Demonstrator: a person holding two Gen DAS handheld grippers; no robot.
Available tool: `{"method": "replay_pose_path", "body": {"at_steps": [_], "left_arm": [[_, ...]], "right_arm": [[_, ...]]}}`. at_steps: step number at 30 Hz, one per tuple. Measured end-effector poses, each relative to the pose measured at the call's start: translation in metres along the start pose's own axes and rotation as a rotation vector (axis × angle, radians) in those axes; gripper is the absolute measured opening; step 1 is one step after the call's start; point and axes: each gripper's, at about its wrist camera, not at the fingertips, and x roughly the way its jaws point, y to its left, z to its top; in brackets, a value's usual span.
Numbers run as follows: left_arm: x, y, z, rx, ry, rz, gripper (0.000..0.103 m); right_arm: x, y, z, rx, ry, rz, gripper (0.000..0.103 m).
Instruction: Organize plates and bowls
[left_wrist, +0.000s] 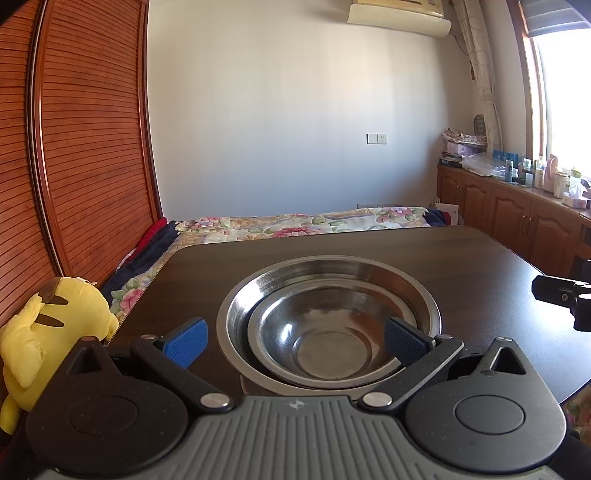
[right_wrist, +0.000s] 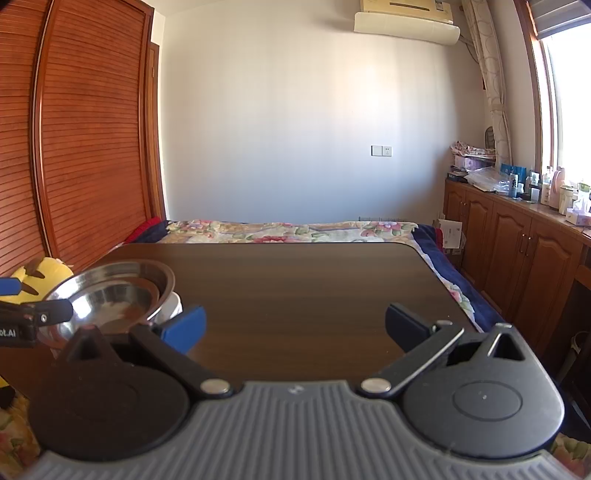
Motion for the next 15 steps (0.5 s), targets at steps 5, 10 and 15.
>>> {"method": "replay_pose_path", "body": {"at_steps": [5,10,15], "left_arm": [[0.0002,-0.0001,-0.0001,0.000,0.000,-0.001,0.102],[0.0002,-0.0010,-0.0006,0.002,0.000,-0.002,0.102],[0.0004,-0.0013,-0.0007,0.002,0.000,-0.003,0.102]], "right_arm": [[-0.0003,-0.0005,-0.0004,0.005,0.002,0.004,0.103],[0.0007,-0.0004,-0.0001,0.007,0.007,0.006,0.103],[0.0009,-0.0005,0.0004,0.005,0.003,0.002,0.103]]}}
